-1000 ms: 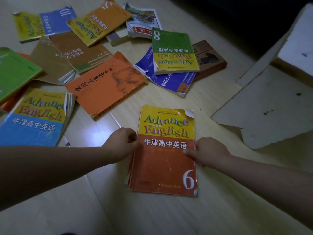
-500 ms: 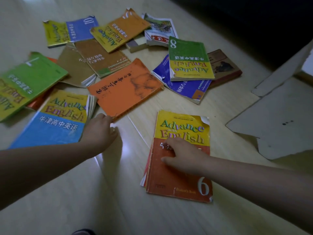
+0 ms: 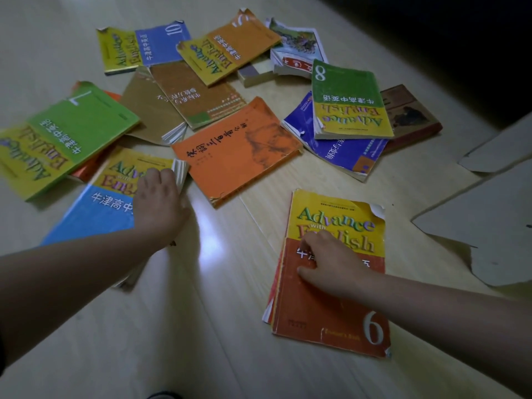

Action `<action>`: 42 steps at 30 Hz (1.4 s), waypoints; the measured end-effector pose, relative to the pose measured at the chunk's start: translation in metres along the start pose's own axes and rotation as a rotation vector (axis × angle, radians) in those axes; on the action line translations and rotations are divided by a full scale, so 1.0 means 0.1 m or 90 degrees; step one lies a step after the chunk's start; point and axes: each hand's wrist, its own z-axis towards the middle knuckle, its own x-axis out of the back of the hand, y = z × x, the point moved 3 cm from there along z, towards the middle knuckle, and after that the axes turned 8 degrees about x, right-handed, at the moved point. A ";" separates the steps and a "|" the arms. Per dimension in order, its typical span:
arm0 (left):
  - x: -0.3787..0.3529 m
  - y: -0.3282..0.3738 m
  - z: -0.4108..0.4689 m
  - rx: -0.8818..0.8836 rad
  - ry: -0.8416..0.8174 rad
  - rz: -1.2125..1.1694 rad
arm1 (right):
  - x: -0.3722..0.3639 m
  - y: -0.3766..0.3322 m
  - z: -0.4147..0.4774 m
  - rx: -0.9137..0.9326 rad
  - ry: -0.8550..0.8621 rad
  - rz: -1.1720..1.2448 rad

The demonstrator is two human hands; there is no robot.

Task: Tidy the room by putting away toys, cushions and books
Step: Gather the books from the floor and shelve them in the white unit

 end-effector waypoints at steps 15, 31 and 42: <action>-0.23 -0.32 0.15 0.070 -0.115 0.064 | -0.05 -0.03 0.09 -0.003 0.041 0.009; 0.13 -0.17 0.13 -0.049 -0.023 -0.029 | -0.09 0.02 0.14 -0.002 0.064 0.007; 0.23 0.40 -0.64 0.004 -0.075 -0.426 | -0.04 0.07 0.14 -0.035 0.008 0.180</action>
